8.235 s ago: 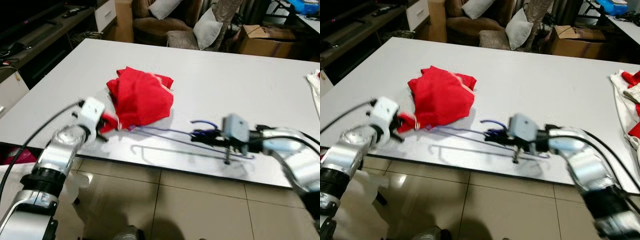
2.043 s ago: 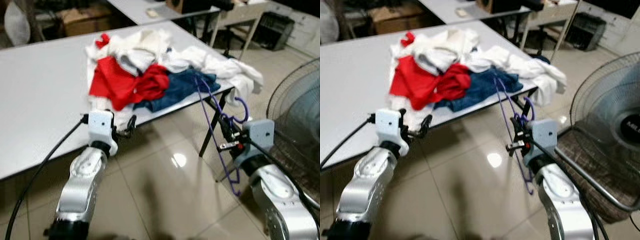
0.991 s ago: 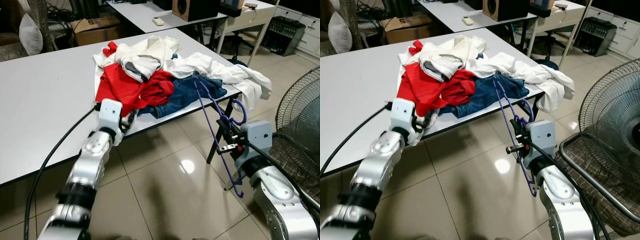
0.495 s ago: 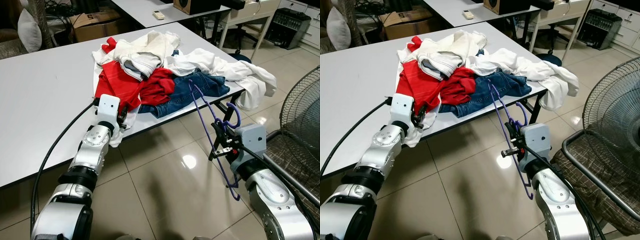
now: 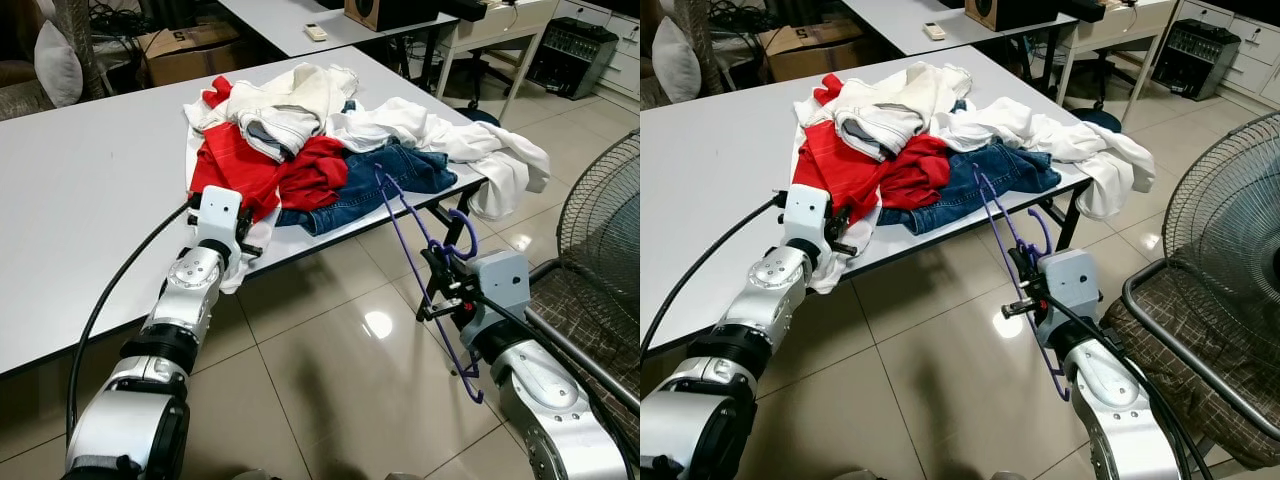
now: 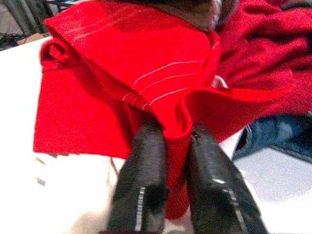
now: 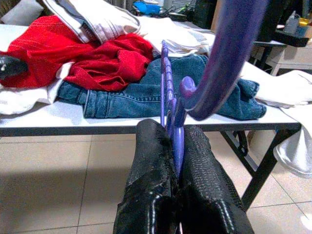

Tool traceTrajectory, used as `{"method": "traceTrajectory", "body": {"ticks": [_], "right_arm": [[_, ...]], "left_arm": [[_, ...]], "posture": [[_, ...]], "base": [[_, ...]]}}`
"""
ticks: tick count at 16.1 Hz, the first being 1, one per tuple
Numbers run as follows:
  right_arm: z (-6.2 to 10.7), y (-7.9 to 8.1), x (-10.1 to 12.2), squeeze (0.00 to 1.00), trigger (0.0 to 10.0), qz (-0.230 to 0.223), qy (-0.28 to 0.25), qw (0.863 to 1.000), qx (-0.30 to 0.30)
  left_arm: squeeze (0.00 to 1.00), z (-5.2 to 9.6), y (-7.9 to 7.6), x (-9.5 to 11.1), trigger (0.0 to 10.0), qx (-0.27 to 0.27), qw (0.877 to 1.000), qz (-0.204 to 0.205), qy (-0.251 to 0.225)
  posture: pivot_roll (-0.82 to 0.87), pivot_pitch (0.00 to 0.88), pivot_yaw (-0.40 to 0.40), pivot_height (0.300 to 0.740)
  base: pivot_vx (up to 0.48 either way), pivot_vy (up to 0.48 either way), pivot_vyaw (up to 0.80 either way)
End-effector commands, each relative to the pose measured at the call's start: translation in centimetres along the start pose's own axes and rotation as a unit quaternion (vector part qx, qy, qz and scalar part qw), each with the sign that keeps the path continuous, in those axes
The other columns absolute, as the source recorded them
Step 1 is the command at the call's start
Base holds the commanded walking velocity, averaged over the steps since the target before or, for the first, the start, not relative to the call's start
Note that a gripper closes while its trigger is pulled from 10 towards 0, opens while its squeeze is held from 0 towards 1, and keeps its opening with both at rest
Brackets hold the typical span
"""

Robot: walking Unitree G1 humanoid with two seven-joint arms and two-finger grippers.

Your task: Hang hanger

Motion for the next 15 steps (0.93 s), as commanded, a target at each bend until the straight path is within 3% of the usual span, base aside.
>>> {"method": "traceTrajectory", "body": {"ticks": [1,4,6,7,9,10,11,12,13,14,15], "right_arm": [[0.0,0.2,0.4,0.0,10.0,0.005,-0.01,1.0,0.006],[-0.1,0.3,0.3,0.0,10.0,0.007,-0.01,1.0,0.008],[-0.3,0.4,0.4,0.0,10.0,0.006,-0.013,1.0,0.006],[-0.7,0.3,0.4,0.0,10.0,0.004,-0.019,1.0,0.001],[-1.0,0.2,0.7,0.0,10.0,0.004,-0.027,1.0,-0.005],[-1.2,-0.1,0.9,0.0,10.0,0.005,-0.035,0.999,-0.014],[-1.3,-0.3,1.1,0.0,10.0,0.004,-0.042,0.999,-0.023],[-1.3,-0.5,1.2,0.0,10.0,0.002,-0.047,0.998,-0.032],[-1.3,-0.7,1.3,0.0,10.0,-0.003,-0.05,0.998,-0.038],[-1.2,-0.7,1.3,0.0,10.0,-0.005,-0.051,0.998,-0.042],[-1.1,-0.6,1.1,0.0,10.0,-0.008,-0.052,0.998,-0.043]], "left_arm": [[0.0,-0.2,0.3,0.6,0.0,0.004,1.0,0.011,-0.011],[0.0,-0.5,0.9,1.5,0.0,0.005,1.0,0.021,-0.023],[0.0,-1.1,1.9,3.7,0.0,0.005,0.999,0.023,-0.048],[0.0,-1.8,3.8,7.5,0.0,0.013,0.996,0.002,-0.087],[0.0,-2.0,6.0,13.2,0.0,0.028,0.987,-0.015,-0.155],[0.0,-1.3,7.9,19.2,0.0,0.045,0.971,-0.03,-0.233],[0.0,-0.2,9.0,23.4,0.0,0.052,0.954,-0.026,-0.294],[0.0,0.6,9.5,25.5,0.0,0.057,0.942,-0.033,-0.328],[0.0,1.3,10.1,26.5,0.0,0.063,0.935,-0.036,-0.346],[0.0,1.4,10.6,25.8,0.0,0.071,0.937,-0.049,-0.339],[0.0,1.0,11.0,23.1,0.0,0.076,0.948,-0.067,-0.303]], "posture": [[-0.16,0.016,0.058,0.74],[-0.16,0.016,0.059,0.74],[-0.14,0.007,0.07,0.74],[-0.13,0.0,0.075,0.74],[-0.12,0.0,0.082,0.74],[-0.11,0.0,0.089,0.74],[-0.11,0.0,0.093,0.74],[-0.11,0.0,0.102,0.74],[-0.11,0.0,0.109,0.74],[-0.11,0.0,0.112,0.74],[-0.11,0.0,0.114,0.74]], "base": [[0.0,0.0,0.0],[0.0,0.0,0.0],[0.0,0.0,0.0],[0.0,0.0,0.0],[0.0,0.0,0.0],[0.0,0.0,0.0],[0.0,0.0,0.0],[0.0,0.0,0.0],[0.0,0.0,0.0],[0.0,0.0,0.0],[0.0,0.0,0.0]]}}
Point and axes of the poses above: a point about 5 cm out from each wrist's last joint towards the gripper, its own z axis pointing back from the gripper into the wrist, its own x axis along the axis of the wrist's last joint, y = z × x, the point moved 2 cm from there along -z, pointing out of the wrist towards the gripper, and after that the axes turned 4 degrees about -z, right-handed, at the moved point
